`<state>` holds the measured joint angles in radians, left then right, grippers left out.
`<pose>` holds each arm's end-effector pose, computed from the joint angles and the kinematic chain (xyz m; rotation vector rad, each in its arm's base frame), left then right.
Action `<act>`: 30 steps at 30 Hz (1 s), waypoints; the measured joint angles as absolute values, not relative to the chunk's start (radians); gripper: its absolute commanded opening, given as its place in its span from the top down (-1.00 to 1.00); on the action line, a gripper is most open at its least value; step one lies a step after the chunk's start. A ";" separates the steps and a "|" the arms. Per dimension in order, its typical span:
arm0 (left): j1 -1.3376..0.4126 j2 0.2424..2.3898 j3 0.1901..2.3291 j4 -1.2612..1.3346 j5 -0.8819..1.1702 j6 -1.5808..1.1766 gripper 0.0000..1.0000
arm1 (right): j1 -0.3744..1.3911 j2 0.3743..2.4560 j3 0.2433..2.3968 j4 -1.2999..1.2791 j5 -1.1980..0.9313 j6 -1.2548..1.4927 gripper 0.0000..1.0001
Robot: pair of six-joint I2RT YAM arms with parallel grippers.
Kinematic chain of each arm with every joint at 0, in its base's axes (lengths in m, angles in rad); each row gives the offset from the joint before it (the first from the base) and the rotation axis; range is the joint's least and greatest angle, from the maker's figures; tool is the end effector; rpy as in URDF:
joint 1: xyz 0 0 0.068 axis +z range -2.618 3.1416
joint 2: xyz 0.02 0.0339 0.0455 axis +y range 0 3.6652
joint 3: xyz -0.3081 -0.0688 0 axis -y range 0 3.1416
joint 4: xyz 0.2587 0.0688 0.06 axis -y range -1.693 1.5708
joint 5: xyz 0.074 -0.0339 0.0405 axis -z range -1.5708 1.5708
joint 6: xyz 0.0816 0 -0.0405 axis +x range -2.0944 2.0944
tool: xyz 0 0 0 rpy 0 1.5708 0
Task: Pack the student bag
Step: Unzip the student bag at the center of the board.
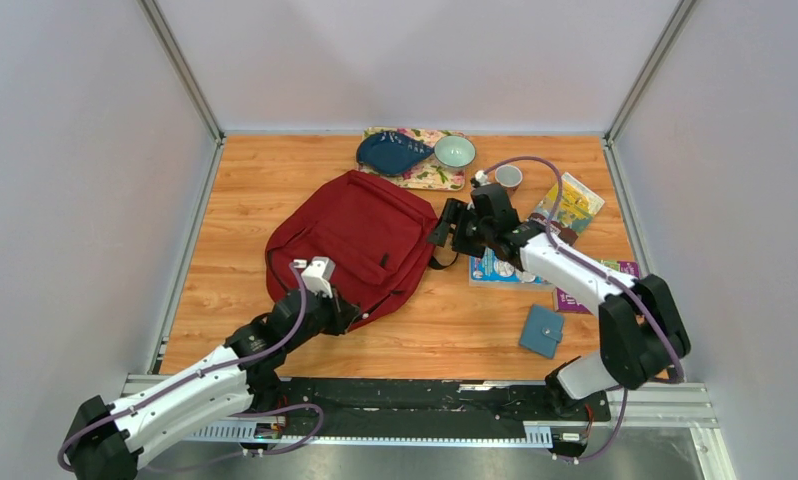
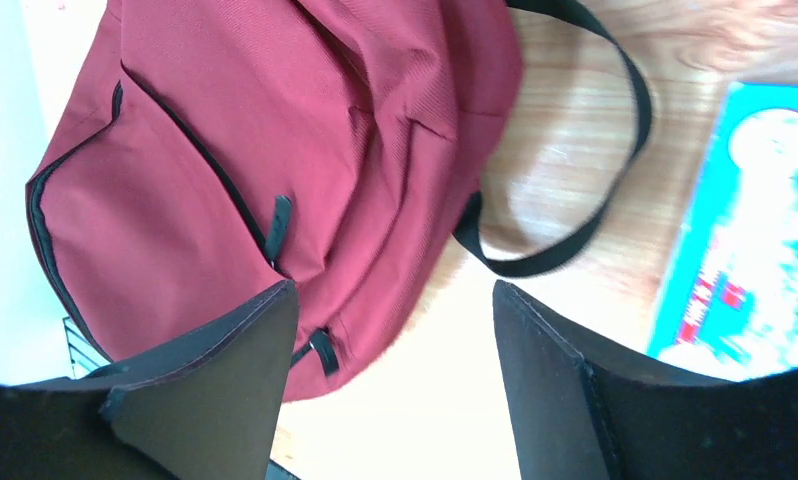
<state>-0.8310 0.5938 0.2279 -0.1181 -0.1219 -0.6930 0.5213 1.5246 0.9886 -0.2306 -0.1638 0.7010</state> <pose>0.1185 -0.1151 0.1772 0.0692 2.1523 -0.8024 0.3143 0.1959 0.2336 0.1354 2.4616 0.7669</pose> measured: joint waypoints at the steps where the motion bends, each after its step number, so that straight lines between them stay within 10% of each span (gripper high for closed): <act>1: -0.831 0.600 0.229 -0.117 -0.122 -0.692 1.00 | 0.513 1.489 0.973 -0.256 -0.158 0.693 -0.49; 30: -0.831 0.864 0.450 -0.170 -0.191 -0.670 1.00 | 0.469 1.107 0.862 -0.558 -0.245 0.812 -0.71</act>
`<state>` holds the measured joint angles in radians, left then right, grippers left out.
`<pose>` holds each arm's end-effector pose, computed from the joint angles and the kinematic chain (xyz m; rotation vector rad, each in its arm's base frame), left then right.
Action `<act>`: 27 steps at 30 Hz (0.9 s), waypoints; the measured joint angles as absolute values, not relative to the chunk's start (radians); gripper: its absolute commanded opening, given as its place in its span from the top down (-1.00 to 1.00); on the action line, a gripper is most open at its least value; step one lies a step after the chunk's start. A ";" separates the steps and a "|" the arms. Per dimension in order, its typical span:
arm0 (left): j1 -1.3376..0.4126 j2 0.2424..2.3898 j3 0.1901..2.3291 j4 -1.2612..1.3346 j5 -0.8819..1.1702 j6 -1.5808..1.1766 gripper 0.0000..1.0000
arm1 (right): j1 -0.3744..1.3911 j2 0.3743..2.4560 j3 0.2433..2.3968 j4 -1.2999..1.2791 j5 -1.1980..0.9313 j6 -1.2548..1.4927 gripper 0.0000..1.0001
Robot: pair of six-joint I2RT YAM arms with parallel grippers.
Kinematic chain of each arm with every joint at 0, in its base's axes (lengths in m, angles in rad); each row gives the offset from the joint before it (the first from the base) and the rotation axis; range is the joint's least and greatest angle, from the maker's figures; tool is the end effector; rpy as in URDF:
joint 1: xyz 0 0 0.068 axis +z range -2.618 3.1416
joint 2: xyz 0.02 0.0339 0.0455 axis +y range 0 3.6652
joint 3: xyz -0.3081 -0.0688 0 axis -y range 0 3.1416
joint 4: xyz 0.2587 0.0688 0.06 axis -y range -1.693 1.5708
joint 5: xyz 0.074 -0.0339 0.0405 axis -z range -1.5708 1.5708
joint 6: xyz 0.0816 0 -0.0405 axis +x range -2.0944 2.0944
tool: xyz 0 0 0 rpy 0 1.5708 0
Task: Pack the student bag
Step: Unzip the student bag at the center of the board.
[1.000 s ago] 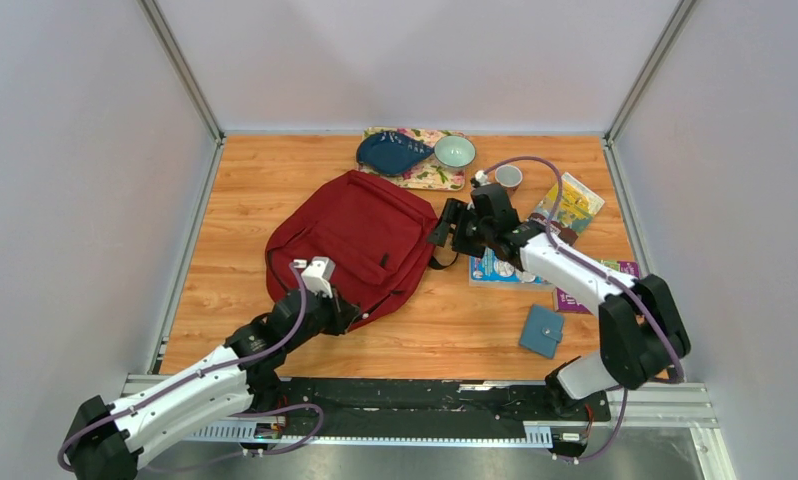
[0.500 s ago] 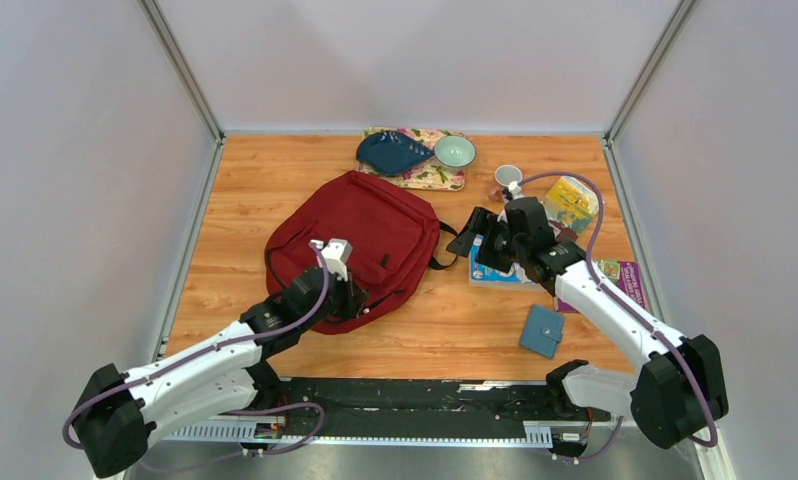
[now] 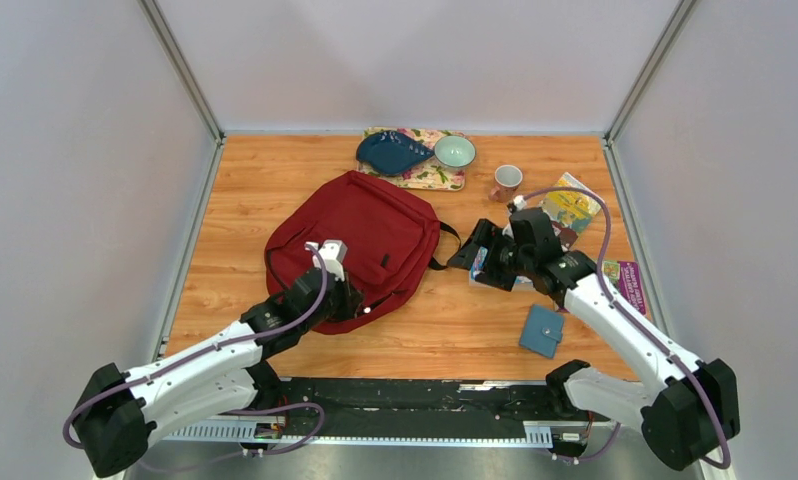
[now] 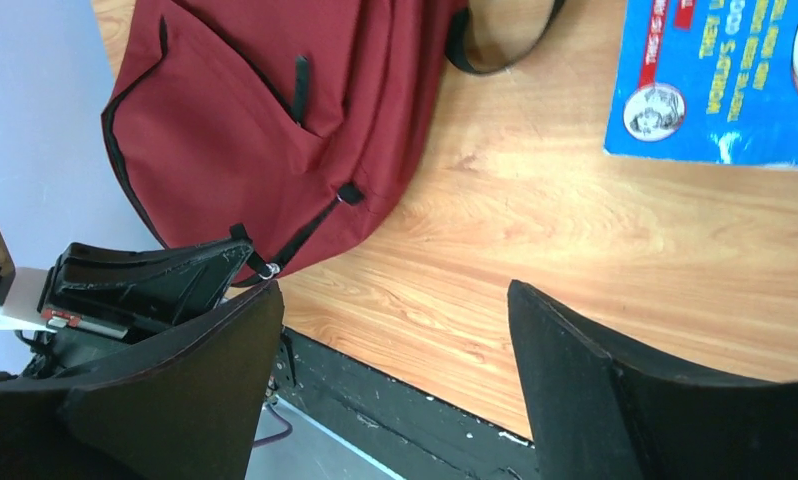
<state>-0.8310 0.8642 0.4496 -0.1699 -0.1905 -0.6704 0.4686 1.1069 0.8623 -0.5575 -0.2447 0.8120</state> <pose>0.1526 -0.1443 0.2135 0.0644 2.2184 -0.6577 0.2178 0.1324 0.2745 0.3083 2.5146 0.8609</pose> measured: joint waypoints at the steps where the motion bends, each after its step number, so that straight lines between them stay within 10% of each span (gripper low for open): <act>1: -0.831 0.850 0.421 -0.153 -0.191 -0.671 1.00 | 0.470 1.086 0.828 -0.540 -0.247 0.823 -0.70; 16: -0.831 0.772 0.364 -0.121 -0.091 -0.720 1.00 | 0.824 1.176 0.718 -0.326 -0.147 1.087 -0.57; 27: -0.831 0.796 0.372 -0.123 -0.016 -0.690 1.00 | 0.824 1.608 0.886 -0.221 -0.208 1.223 -0.46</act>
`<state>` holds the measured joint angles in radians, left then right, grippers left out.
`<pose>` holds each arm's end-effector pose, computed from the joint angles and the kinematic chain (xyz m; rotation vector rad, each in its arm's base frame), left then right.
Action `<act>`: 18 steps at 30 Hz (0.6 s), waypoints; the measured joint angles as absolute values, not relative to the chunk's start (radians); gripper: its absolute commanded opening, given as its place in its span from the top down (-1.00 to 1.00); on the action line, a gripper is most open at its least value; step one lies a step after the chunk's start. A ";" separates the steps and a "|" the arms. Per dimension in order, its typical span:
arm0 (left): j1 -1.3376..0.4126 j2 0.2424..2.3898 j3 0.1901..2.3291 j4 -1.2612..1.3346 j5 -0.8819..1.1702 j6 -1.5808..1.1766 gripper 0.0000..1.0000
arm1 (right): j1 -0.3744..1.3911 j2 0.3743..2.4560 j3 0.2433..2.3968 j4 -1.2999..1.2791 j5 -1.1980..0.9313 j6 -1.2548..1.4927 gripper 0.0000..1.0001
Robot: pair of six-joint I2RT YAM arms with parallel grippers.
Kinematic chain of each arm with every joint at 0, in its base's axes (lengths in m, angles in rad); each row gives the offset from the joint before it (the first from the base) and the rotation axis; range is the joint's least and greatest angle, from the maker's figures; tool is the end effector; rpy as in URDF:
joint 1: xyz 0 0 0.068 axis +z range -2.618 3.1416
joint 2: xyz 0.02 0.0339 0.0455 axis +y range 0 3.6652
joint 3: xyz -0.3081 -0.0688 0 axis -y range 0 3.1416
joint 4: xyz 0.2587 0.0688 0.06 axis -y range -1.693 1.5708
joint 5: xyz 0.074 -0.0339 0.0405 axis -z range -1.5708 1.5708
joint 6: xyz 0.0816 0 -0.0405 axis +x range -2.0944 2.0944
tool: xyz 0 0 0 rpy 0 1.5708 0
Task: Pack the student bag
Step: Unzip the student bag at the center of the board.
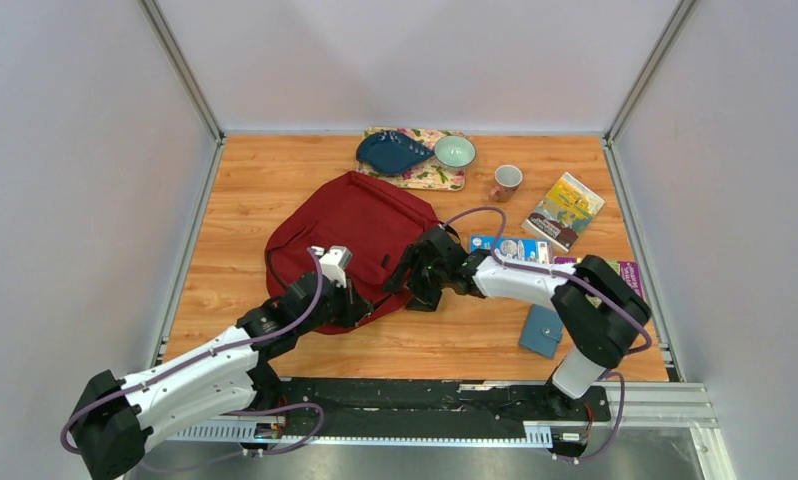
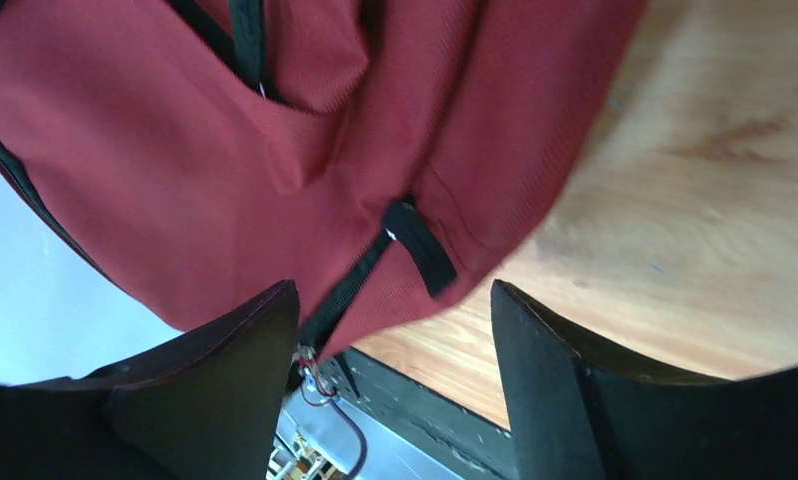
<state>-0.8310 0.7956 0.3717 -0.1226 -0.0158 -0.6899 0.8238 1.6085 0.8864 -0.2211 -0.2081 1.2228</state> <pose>0.1343 -0.1452 0.2010 0.1485 2.2424 -0.8579 0.2293 0.2725 0.1709 0.4680 2.8000 0.9404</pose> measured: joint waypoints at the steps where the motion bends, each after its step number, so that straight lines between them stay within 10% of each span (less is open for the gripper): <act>1: -0.831 0.795 0.373 -0.123 -0.013 -0.685 1.00 | 0.824 1.639 0.902 -0.204 -0.217 1.233 -0.46; 5: -0.831 0.790 0.375 -0.130 -0.004 -0.670 1.00 | 0.824 1.711 0.930 -0.159 -0.239 1.271 -0.27; 8: -0.831 0.789 0.376 -0.134 0.005 -0.659 1.00 | 0.824 1.736 0.931 -0.139 -0.249 1.291 0.44; 9: -0.831 0.789 0.376 -0.137 0.010 -0.654 1.00 | 0.824 1.744 0.931 -0.136 -0.253 1.294 0.98; 18: -0.831 0.740 0.402 -0.200 -0.002 -0.627 1.00 | 0.817 1.766 0.930 -0.090 -0.289 1.269 1.00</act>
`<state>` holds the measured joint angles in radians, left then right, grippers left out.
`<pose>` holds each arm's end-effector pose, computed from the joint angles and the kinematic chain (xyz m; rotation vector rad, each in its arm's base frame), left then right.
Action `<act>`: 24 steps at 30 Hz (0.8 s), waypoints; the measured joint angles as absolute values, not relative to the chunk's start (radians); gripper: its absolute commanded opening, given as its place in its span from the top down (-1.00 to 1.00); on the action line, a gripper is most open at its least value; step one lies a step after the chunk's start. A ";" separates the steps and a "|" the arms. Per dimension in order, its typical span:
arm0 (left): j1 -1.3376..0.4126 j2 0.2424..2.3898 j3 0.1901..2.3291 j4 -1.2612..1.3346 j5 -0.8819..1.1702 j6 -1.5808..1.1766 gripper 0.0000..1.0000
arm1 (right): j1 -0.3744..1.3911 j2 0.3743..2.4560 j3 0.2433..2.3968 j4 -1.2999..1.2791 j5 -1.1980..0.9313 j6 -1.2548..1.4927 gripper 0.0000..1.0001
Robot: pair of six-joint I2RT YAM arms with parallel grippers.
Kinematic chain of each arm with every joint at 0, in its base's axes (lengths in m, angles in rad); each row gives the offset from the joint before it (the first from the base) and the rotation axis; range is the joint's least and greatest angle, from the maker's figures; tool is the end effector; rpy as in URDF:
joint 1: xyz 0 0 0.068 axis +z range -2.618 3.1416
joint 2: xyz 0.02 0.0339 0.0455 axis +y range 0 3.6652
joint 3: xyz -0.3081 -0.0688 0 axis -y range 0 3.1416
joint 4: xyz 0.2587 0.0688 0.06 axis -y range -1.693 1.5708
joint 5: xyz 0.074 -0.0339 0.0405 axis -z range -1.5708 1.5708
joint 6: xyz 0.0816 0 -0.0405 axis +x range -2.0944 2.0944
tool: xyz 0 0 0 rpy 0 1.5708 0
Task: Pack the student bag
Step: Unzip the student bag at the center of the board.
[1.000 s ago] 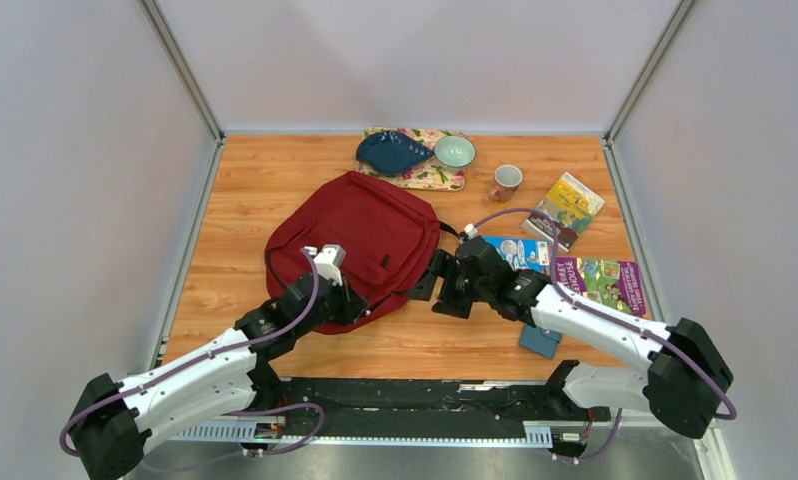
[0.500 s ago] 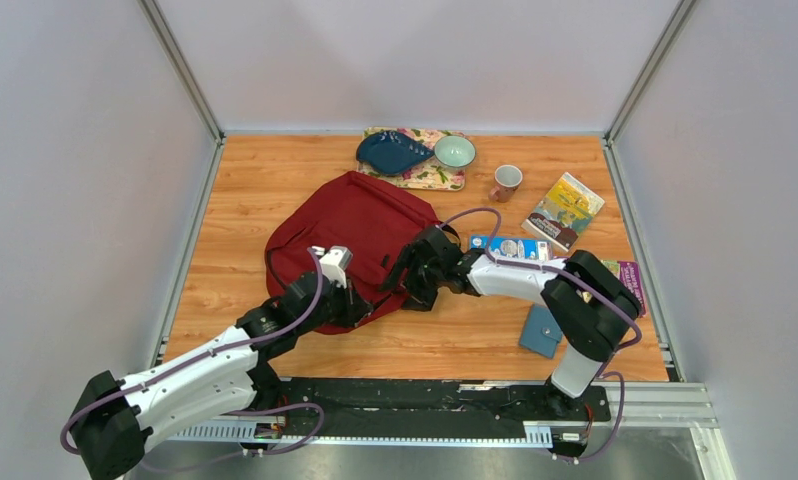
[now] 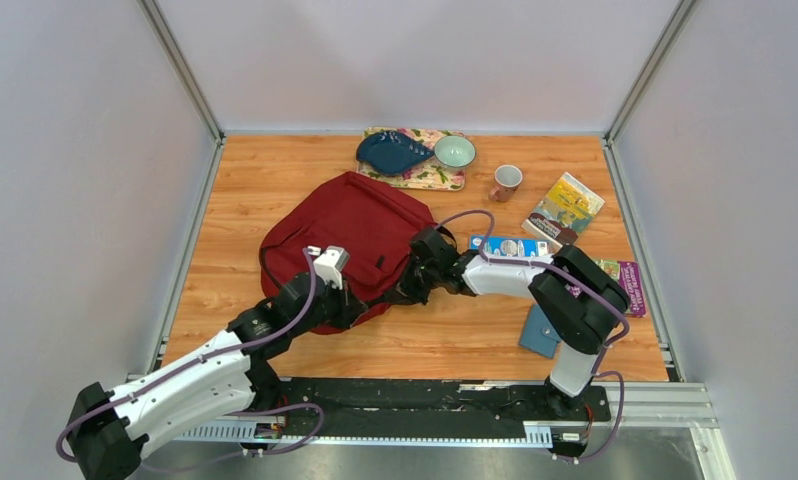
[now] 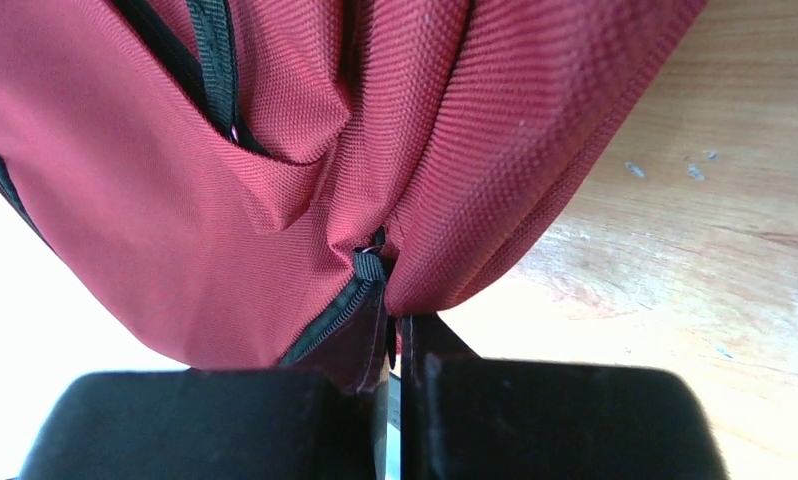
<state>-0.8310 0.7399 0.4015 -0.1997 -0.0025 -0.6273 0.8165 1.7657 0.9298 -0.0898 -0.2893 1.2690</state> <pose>0.1282 -0.1402 0.2122 0.2254 2.2209 -0.8423 0.2495 0.2995 0.1424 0.5087 2.8339 1.0413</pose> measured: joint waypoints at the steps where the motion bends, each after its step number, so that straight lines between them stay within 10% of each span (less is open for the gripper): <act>1: -0.831 0.728 0.402 -0.217 -0.013 -0.626 1.00 | 0.815 1.765 0.929 -0.090 -0.289 1.259 1.00; 24: -0.832 0.500 0.404 -0.557 -0.163 -0.657 1.00 | 0.707 1.624 1.056 -0.341 -0.167 0.785 1.00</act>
